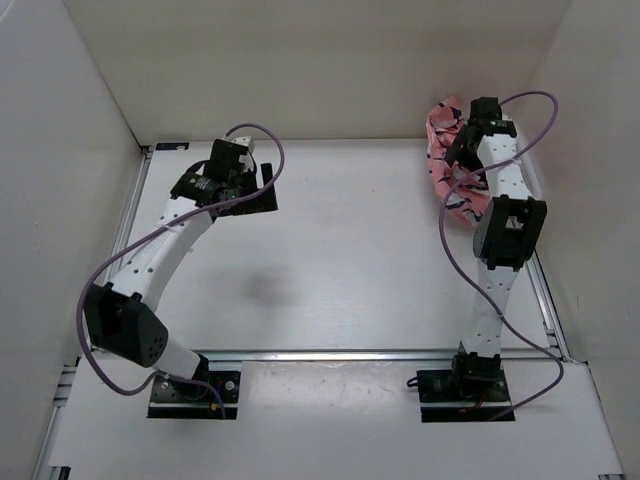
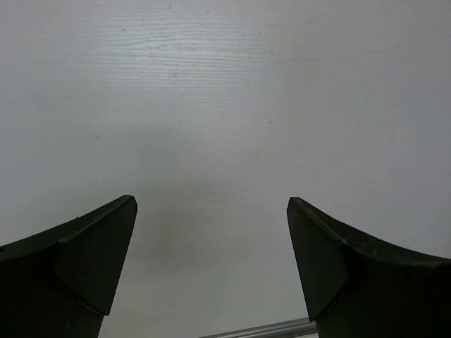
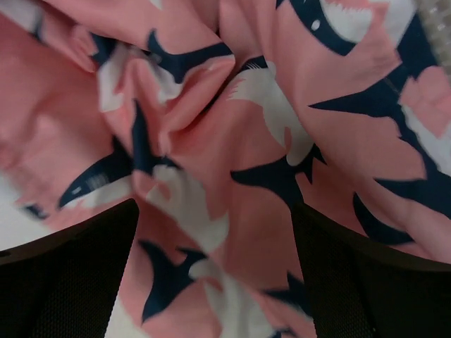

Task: Fold and stack the shorts
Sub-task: Grab the shorts from the pile, then move the shorts to the center of the board

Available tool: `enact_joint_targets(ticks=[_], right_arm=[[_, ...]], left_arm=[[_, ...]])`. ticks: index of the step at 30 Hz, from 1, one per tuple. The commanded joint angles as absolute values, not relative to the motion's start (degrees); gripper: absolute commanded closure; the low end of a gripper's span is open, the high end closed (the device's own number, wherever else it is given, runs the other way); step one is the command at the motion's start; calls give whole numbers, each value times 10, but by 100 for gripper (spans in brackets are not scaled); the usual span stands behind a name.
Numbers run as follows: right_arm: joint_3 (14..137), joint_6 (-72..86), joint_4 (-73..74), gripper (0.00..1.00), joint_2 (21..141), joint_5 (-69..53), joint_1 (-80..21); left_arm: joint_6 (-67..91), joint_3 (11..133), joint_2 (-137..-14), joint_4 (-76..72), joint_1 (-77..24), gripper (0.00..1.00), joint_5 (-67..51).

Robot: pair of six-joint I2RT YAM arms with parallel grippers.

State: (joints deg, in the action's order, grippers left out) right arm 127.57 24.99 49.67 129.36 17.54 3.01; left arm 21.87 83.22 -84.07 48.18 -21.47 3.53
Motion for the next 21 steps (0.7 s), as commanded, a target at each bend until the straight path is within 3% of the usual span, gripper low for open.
enact_joint_targets(ticks=[1, 2, 3, 5, 6, 13, 21], right_arm=[[1315, 257, 530, 16, 1319, 155, 47], [1315, 263, 513, 27, 1324, 146, 54], [1310, 263, 505, 53, 1316, 139, 54], [1294, 263, 490, 88, 1296, 139, 54], [1285, 263, 470, 100, 1269, 139, 54], [1252, 254, 412, 100, 1101, 26, 2], [1288, 195, 406, 100, 941, 32, -220]], left_arm=[[210, 862, -857, 490, -211, 1, 46], [210, 867, -857, 490, -211, 1, 46], [210, 873, -864, 490, -211, 1, 51], [210, 880, -869, 490, -211, 1, 51], [210, 888, -869, 490, -211, 1, 51], [221, 904, -892, 490, -211, 1, 29], [259, 904, -861, 547, -143, 1, 60]])
